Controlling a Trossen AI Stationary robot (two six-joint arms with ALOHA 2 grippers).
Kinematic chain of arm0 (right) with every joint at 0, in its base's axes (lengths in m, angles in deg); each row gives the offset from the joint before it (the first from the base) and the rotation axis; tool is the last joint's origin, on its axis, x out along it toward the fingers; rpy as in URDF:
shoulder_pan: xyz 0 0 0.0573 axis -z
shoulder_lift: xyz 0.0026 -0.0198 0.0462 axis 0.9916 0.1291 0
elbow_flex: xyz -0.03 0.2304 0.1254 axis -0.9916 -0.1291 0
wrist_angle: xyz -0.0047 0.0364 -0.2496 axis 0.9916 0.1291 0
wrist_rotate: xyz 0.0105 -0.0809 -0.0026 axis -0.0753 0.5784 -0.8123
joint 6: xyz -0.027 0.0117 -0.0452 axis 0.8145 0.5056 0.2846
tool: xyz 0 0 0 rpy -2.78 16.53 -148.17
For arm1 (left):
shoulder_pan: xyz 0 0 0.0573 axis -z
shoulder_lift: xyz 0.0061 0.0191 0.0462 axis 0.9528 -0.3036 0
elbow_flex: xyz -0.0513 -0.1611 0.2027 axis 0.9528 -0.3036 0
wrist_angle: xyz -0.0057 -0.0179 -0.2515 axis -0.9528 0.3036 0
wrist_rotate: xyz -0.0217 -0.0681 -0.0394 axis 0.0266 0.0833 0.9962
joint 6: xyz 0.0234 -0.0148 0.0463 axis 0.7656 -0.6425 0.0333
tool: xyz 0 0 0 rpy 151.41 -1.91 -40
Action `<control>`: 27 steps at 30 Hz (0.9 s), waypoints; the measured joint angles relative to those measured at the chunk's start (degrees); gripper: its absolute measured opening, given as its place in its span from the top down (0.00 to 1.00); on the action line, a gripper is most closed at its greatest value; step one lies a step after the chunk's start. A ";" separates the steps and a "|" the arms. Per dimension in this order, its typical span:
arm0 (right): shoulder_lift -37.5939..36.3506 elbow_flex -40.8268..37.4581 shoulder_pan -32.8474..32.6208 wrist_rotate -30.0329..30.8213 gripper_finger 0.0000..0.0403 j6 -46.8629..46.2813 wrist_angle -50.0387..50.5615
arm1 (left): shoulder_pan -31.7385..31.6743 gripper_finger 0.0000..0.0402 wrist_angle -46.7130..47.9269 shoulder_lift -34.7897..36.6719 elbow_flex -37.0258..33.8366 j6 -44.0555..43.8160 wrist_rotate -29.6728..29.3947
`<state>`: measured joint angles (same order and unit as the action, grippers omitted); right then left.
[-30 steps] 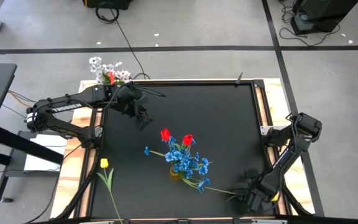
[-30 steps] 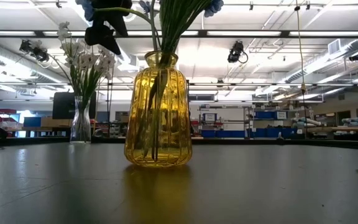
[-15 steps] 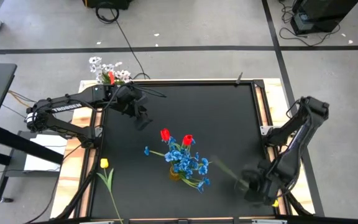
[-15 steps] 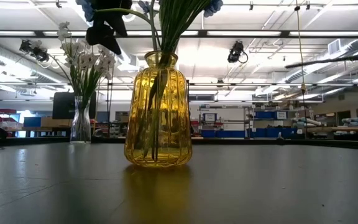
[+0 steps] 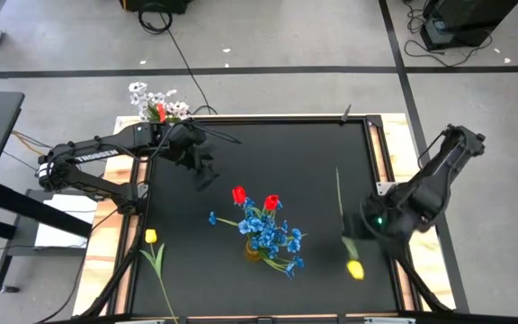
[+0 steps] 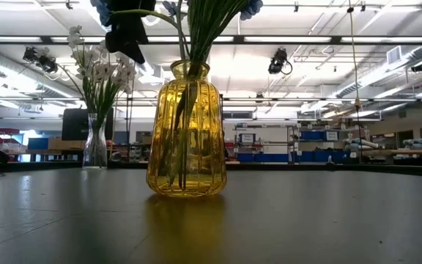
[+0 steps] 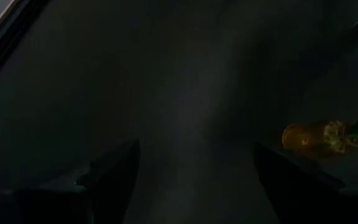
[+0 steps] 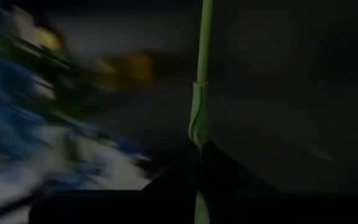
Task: Sort flowers into vase by color
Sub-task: Put the right yellow flower into the transparent vase
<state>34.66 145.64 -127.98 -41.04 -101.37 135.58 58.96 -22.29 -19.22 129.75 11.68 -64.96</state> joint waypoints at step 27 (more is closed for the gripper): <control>10.64 0.09 45.20 -28.24 0.93 6.00 -67.85 | 1.09 0.21 -22.43 9.15 0.09 32.11 0.09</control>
<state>45.30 145.73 -82.78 -69.28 -95.37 67.73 60.05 -44.72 -10.08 129.84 43.79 -64.87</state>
